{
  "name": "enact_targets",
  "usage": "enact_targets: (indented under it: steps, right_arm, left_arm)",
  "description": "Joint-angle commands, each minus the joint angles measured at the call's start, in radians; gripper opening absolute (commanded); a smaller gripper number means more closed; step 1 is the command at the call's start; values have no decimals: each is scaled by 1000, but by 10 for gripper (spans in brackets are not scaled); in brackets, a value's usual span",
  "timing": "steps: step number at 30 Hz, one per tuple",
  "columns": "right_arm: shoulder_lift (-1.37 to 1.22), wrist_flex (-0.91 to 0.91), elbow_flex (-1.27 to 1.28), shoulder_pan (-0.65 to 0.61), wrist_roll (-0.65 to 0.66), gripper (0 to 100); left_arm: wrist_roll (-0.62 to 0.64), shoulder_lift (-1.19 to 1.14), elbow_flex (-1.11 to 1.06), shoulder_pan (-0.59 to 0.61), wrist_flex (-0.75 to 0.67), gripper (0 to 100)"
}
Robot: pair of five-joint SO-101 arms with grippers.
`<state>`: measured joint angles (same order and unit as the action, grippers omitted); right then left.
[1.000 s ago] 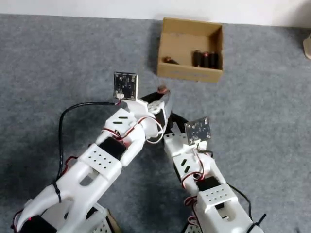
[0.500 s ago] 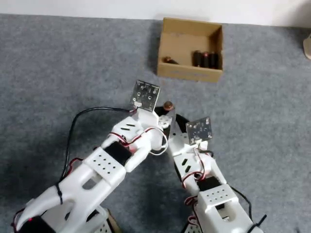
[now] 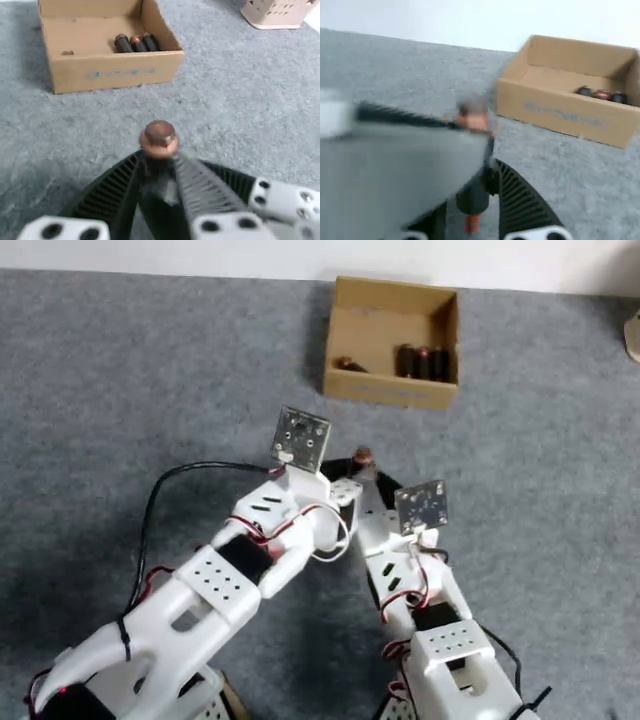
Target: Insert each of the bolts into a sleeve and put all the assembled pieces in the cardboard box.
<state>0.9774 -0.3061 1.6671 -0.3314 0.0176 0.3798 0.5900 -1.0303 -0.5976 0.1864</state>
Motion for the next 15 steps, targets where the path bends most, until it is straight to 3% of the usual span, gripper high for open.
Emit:
enact_targets:
  steps: [1,5,15]
  right_arm:
    - [27,-35,142,16,-9,5]
    - [27,-35,142,16,-9,5]
    - [22,-27,142,18,-11,5]
  left_arm:
    - [-8,12,-10,-2,18,338]
    - [-5,15,-18,-18,60,446]
    - [-3,16,2,-8,57,450]
